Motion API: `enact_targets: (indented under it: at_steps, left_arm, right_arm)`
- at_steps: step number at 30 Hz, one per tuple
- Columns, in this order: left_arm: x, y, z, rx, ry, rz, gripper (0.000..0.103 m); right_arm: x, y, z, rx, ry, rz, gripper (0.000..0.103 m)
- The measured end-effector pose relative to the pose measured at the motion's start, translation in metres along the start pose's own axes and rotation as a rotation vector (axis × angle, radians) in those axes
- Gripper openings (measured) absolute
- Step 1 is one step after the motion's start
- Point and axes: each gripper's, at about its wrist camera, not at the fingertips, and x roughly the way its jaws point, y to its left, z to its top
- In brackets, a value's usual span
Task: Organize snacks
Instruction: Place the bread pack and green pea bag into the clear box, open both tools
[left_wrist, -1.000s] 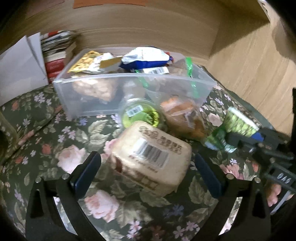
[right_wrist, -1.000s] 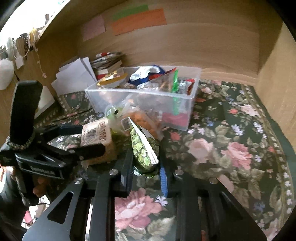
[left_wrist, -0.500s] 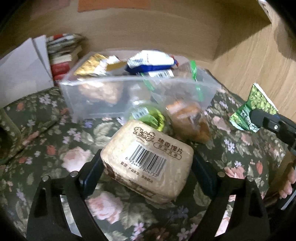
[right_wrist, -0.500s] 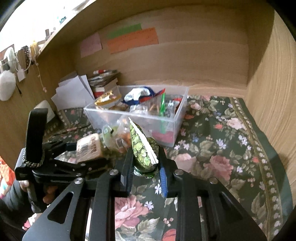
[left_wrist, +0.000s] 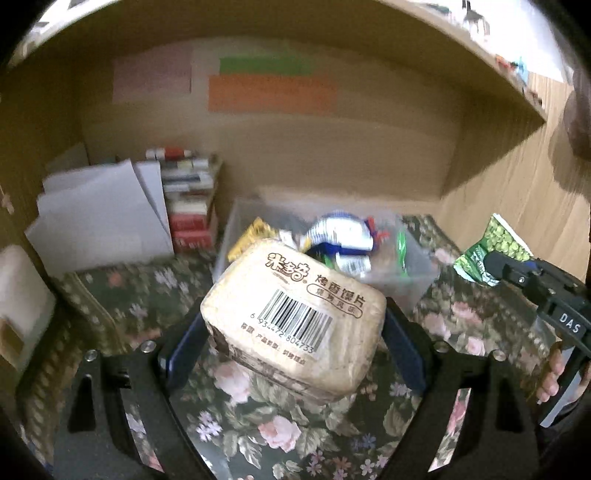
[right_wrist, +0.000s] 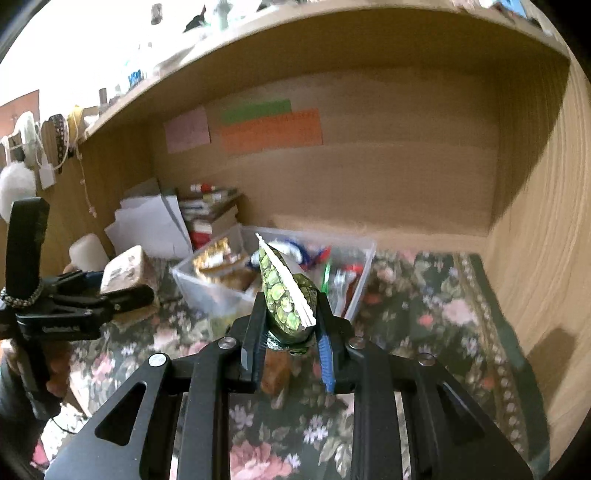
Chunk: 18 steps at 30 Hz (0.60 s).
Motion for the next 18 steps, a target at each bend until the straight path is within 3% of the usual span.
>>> enact_targets:
  at_steps: [9, 18]
  left_arm:
    - [-0.013, -0.009, 0.045, 0.041, -0.091, 0.01, 0.089]
    - [0.025, -0.012, 0.074, 0.031, -0.086, 0.01, 0.089]
  right_arm:
    - [0.004, -0.002, 0.035, -0.028, -0.07, -0.021, 0.022]
    - [0.028, -0.011, 0.058, -0.025, -0.072, -0.046, 0.022]
